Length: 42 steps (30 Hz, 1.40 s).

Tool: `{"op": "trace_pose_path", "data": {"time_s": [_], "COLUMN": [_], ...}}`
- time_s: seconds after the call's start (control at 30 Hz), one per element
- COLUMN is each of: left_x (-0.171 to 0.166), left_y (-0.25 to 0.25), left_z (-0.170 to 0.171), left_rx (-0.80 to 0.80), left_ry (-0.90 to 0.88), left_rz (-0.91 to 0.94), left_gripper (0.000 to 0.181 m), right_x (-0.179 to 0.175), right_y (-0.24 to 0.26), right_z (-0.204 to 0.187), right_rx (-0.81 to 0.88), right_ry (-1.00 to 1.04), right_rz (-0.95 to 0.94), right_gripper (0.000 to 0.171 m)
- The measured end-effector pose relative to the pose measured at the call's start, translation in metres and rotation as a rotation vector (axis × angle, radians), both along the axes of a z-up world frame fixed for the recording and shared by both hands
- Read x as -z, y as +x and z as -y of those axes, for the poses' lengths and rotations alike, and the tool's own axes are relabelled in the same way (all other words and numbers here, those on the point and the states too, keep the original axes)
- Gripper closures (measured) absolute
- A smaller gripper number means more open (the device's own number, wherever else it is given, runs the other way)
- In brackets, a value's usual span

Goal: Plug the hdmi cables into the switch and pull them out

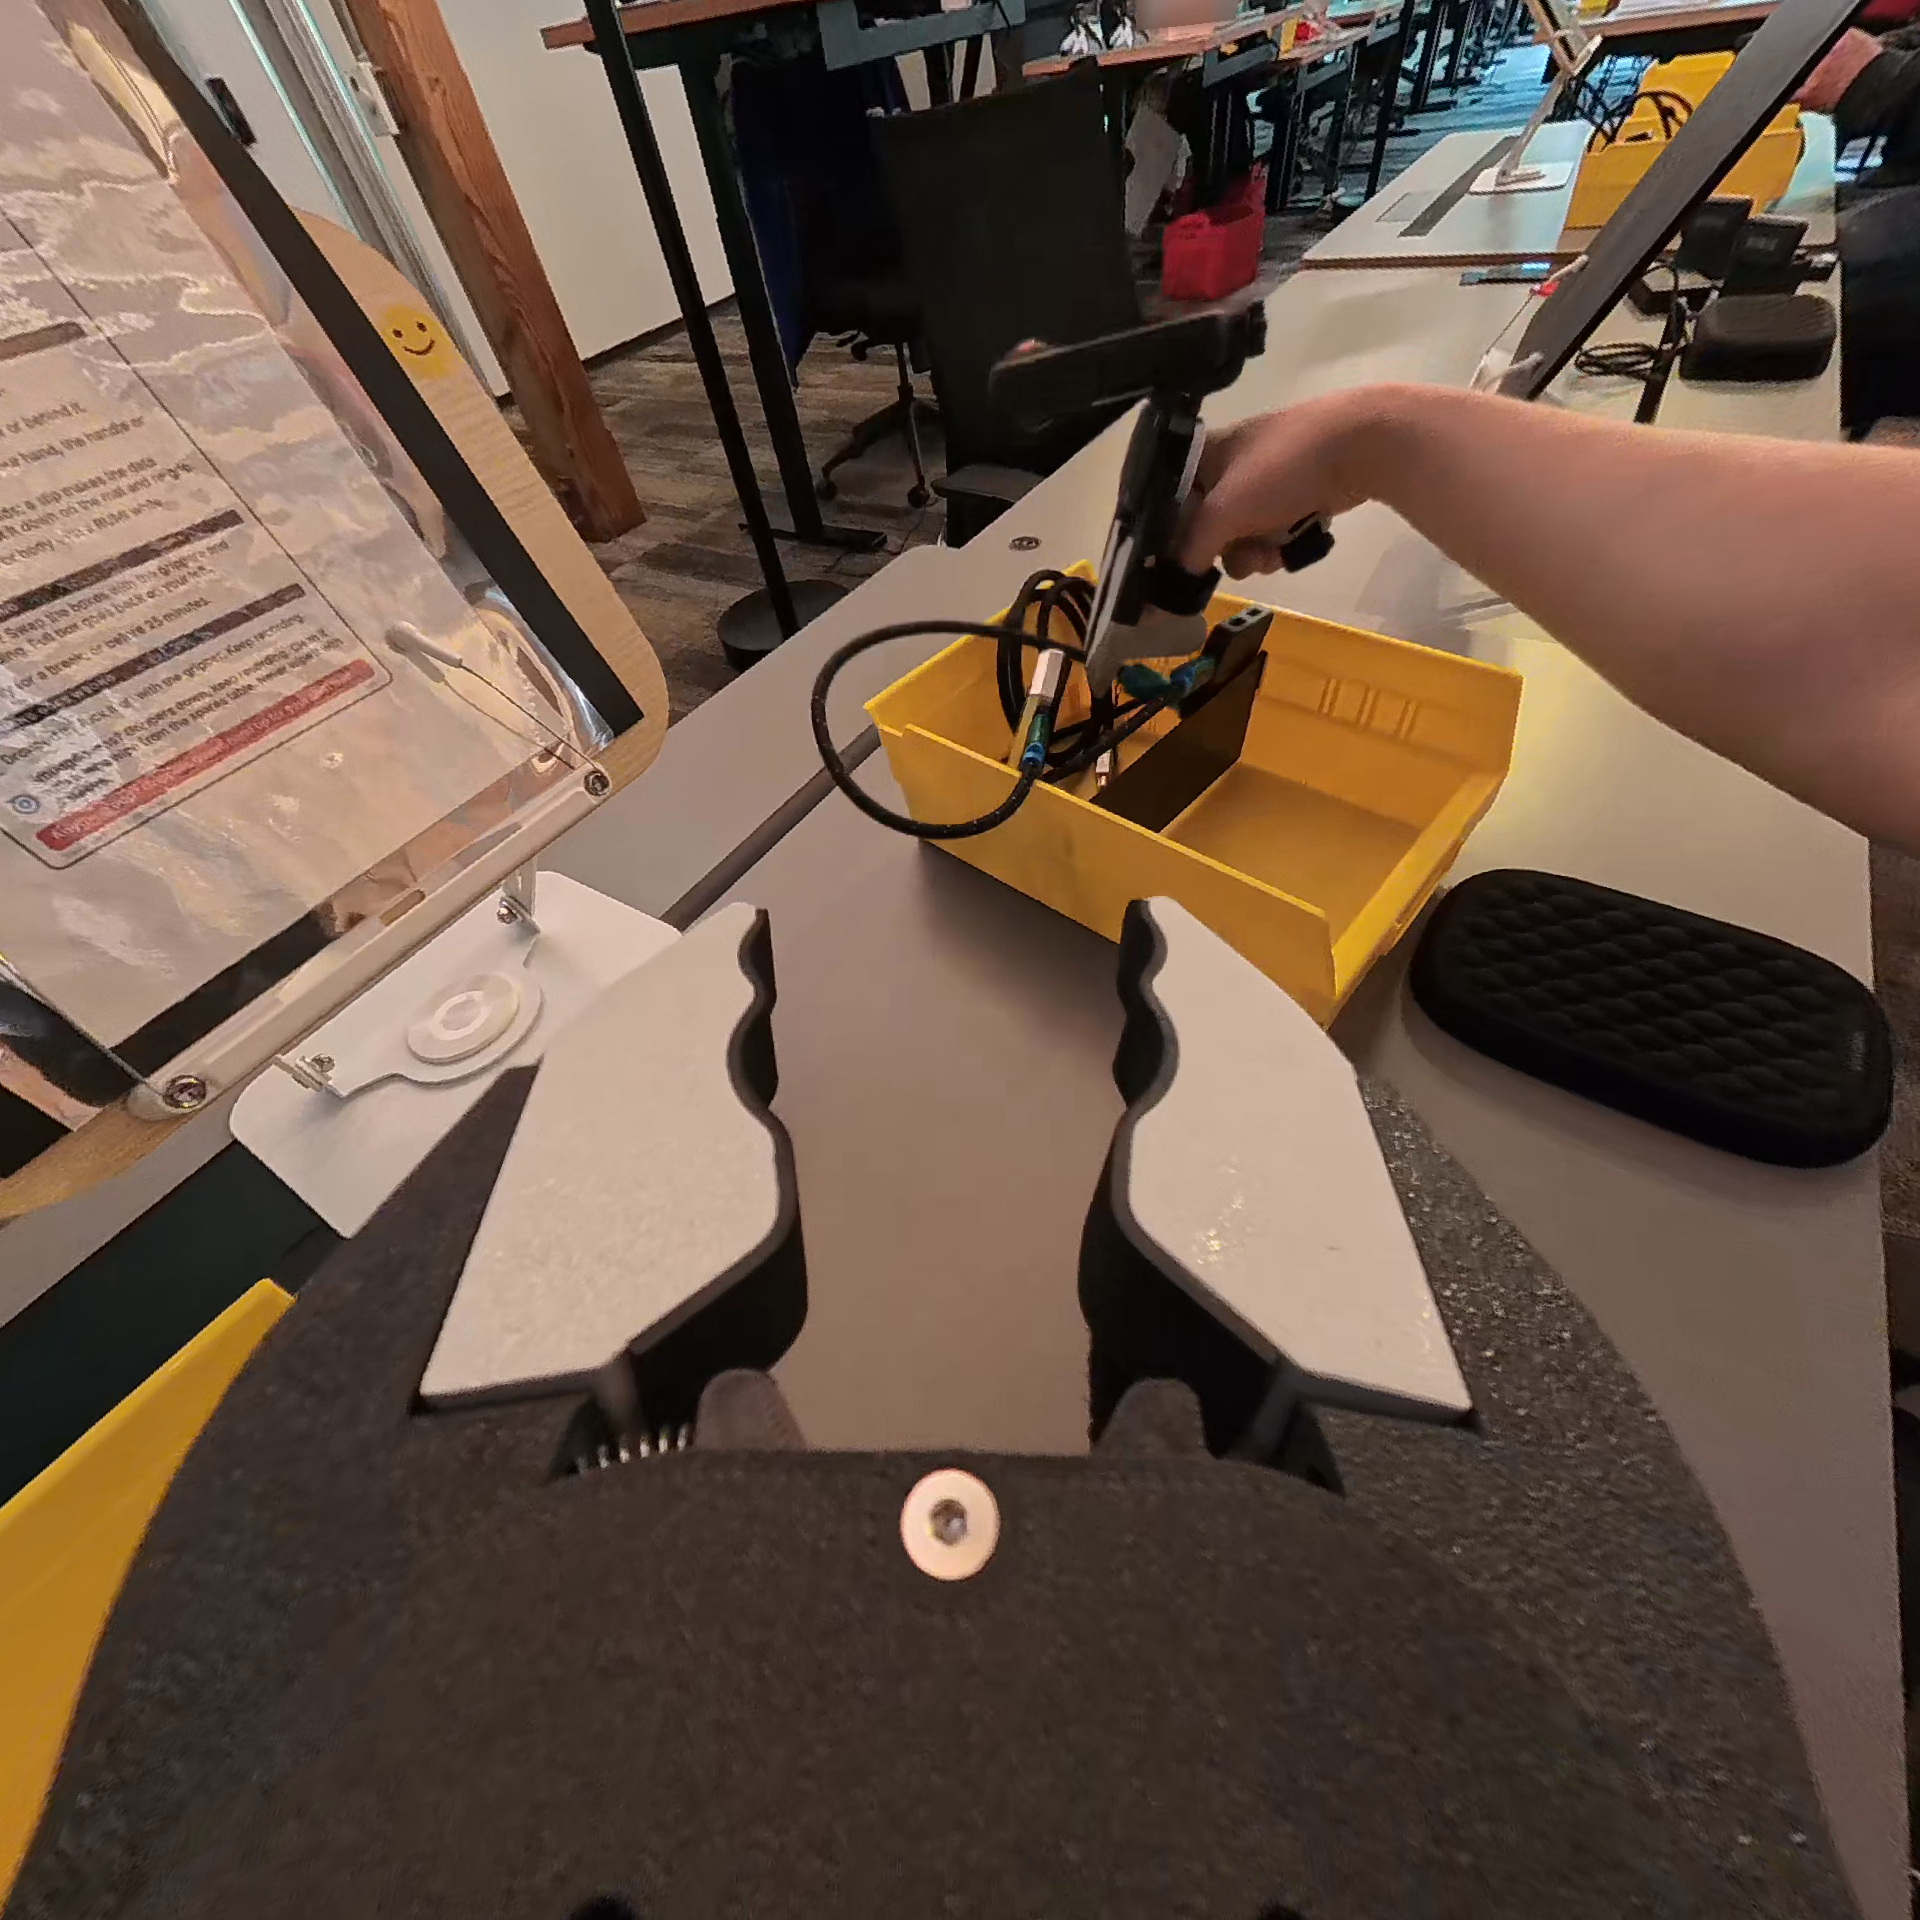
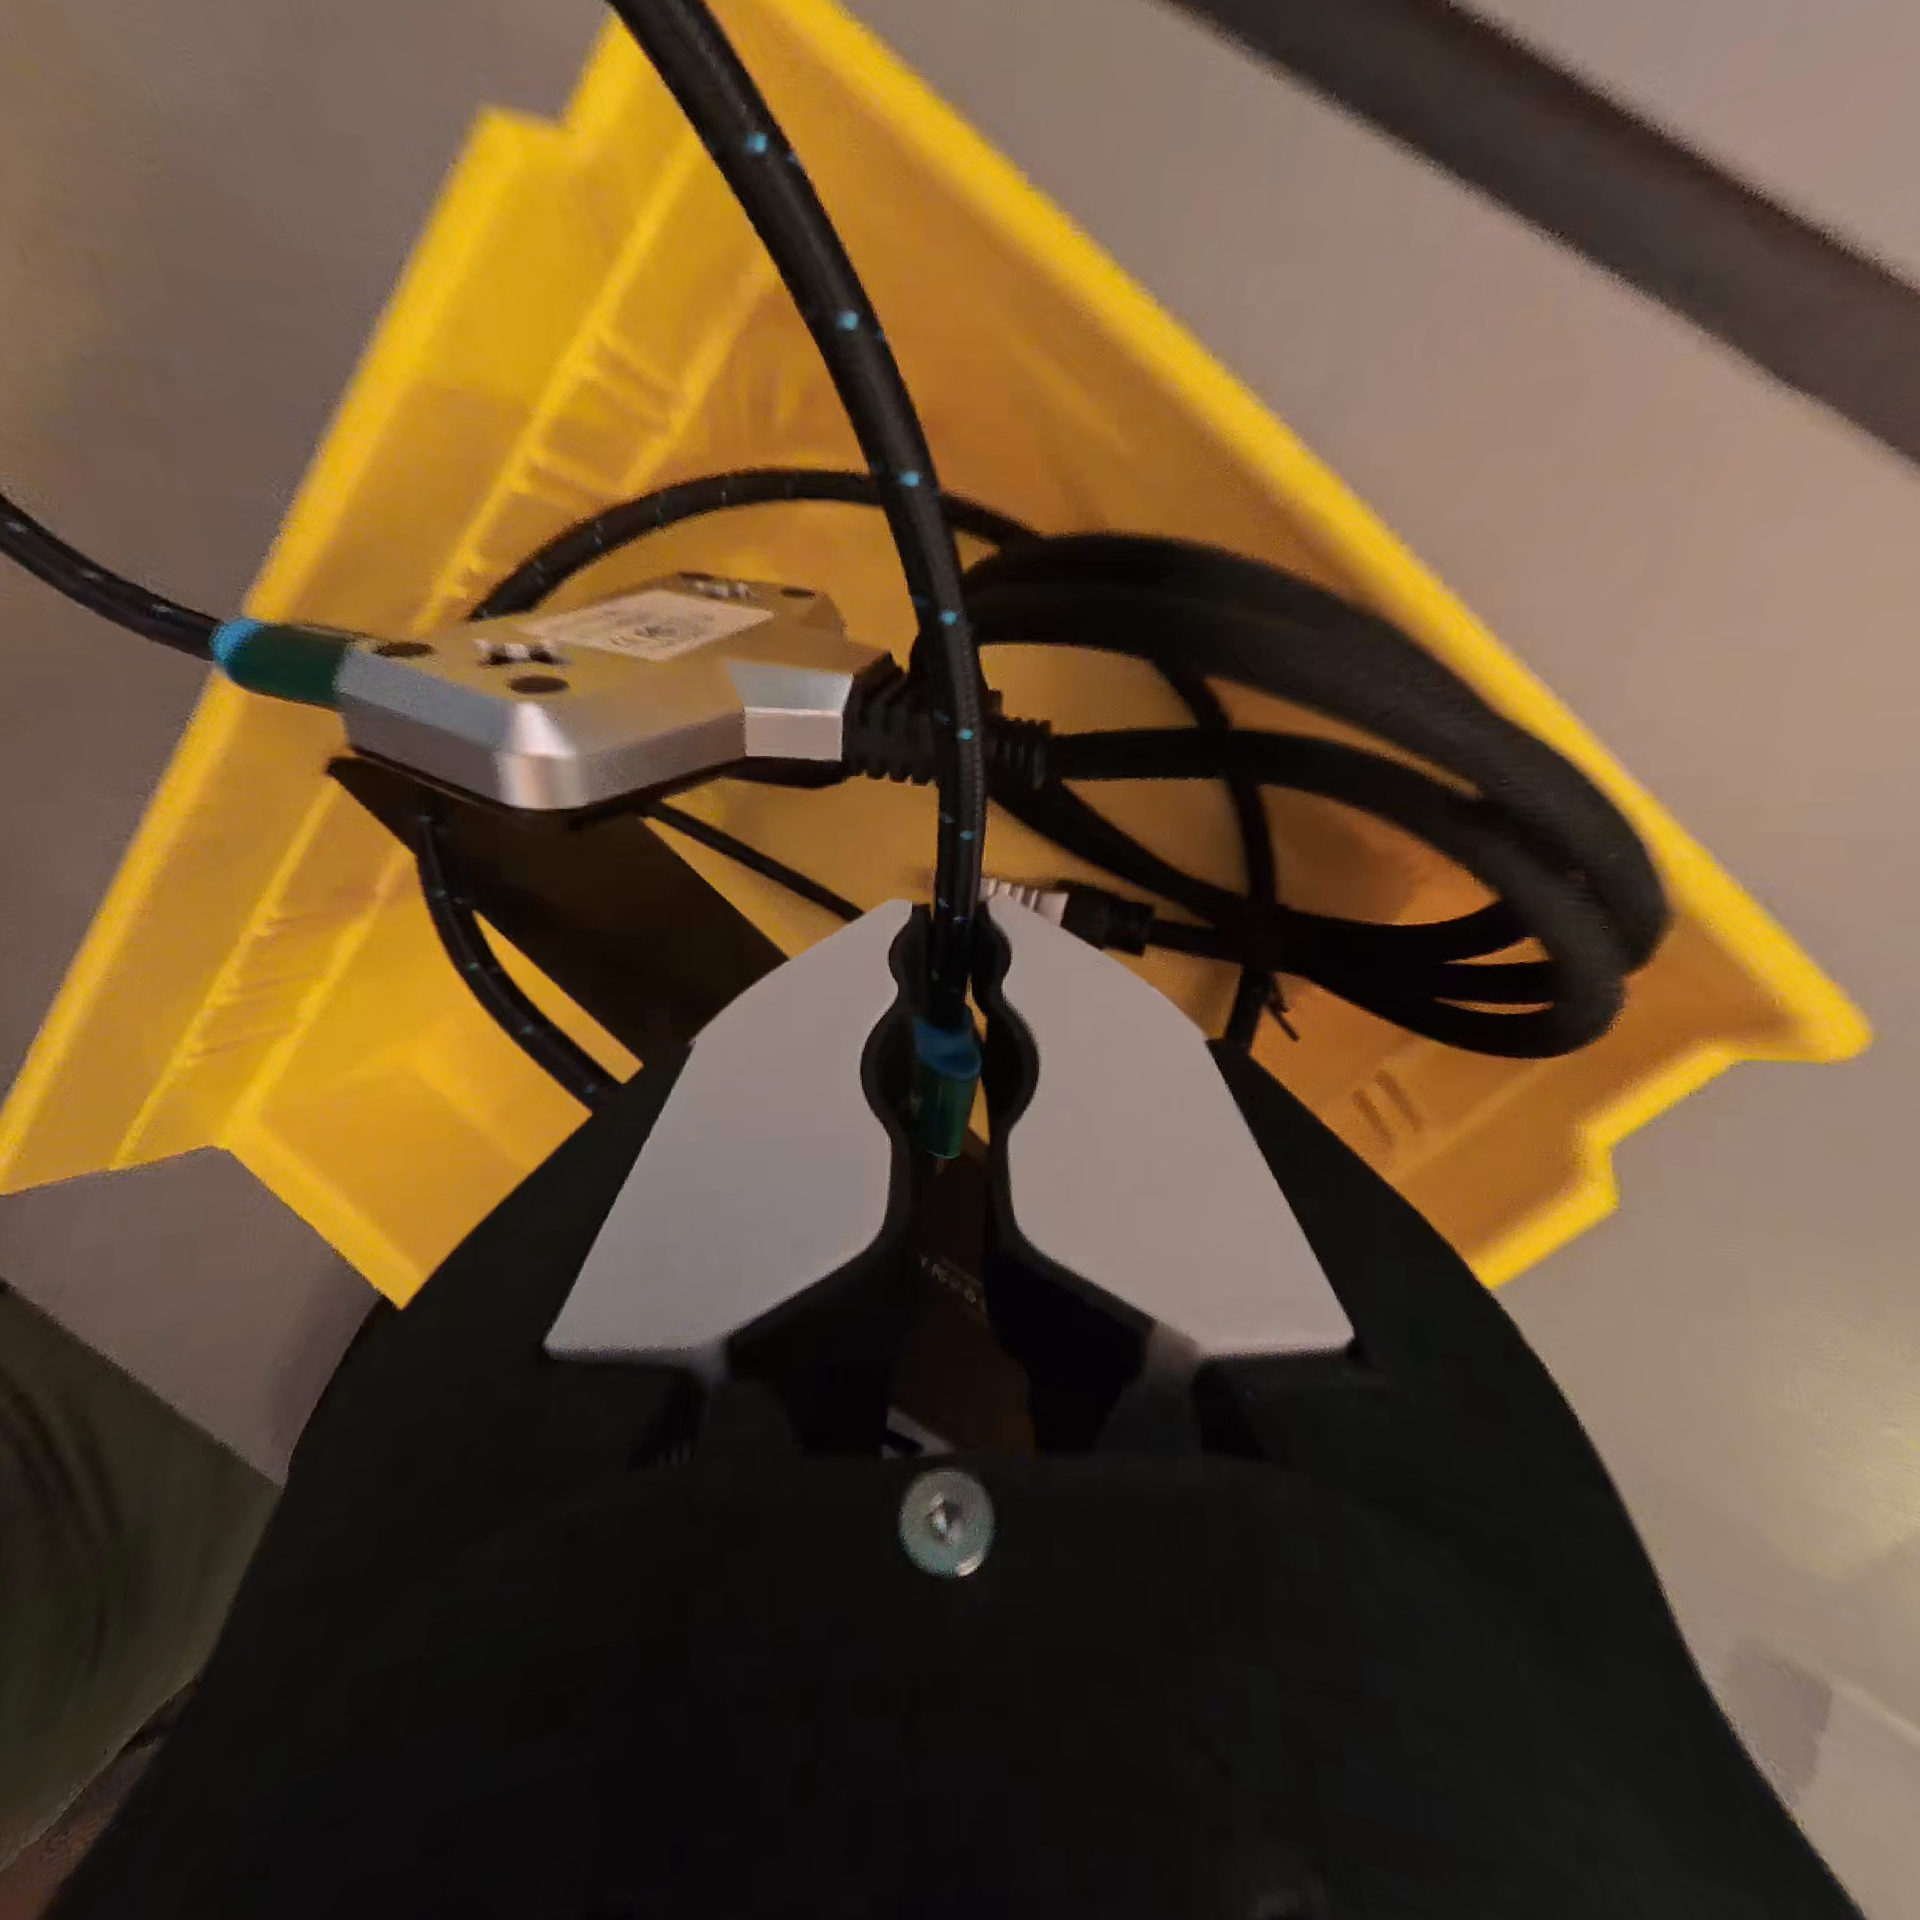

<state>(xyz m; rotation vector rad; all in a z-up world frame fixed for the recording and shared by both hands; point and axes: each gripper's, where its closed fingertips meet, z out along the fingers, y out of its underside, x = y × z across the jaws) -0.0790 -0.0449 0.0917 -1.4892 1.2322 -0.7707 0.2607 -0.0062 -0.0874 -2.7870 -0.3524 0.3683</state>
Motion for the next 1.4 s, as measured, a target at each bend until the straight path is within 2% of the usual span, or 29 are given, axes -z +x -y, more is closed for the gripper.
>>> {"op": "trace_pose_path", "data": {"time_s": [0.2,0.33,0.47,0.8,0.97,1.13,1.4], "left_x": [0.007,0.009,0.012,0.010,0.010,0.012,0.014], "left_y": [0.004,0.005,0.005,0.005,0.004,0.005,0.006], "left_z": [0.000,-0.002,0.000,0.001,0.001,0.001,-0.001], "left_rx": [0.001,0.000,0.014,0.010,0.009,0.013,0.011], "left_ry": [0.002,-0.006,-0.018,0.001,-0.003,-0.004,-0.006], "left_rz": [-0.032,-0.033,-0.049,-0.053,-0.051,-0.059,-0.067], "left_gripper": [0.118,0.118,0.121,0.118,0.118,0.119,0.119], "right_x": [0.021,0.019,0.007,-0.037,-0.025,-0.015,-0.026], "right_y": [-0.016,-0.018,-0.016,-0.007,-0.012,-0.017,-0.020], "right_z": [0.003,-0.007,-0.013,-0.020,-0.010,-0.008,-0.018], "right_rx": [0.018,-0.056,-0.094,-0.089,-0.161,-0.189,-0.184], "right_ry": [-0.118,-0.023,0.082,0.264,0.189,0.160,0.193], "right_rz": [-0.100,-0.060,-0.012,0.026,0.072,0.083,0.088], "right_gripper": [0.161,0.160,0.146,0.146,0.161,0.160,0.152]}}
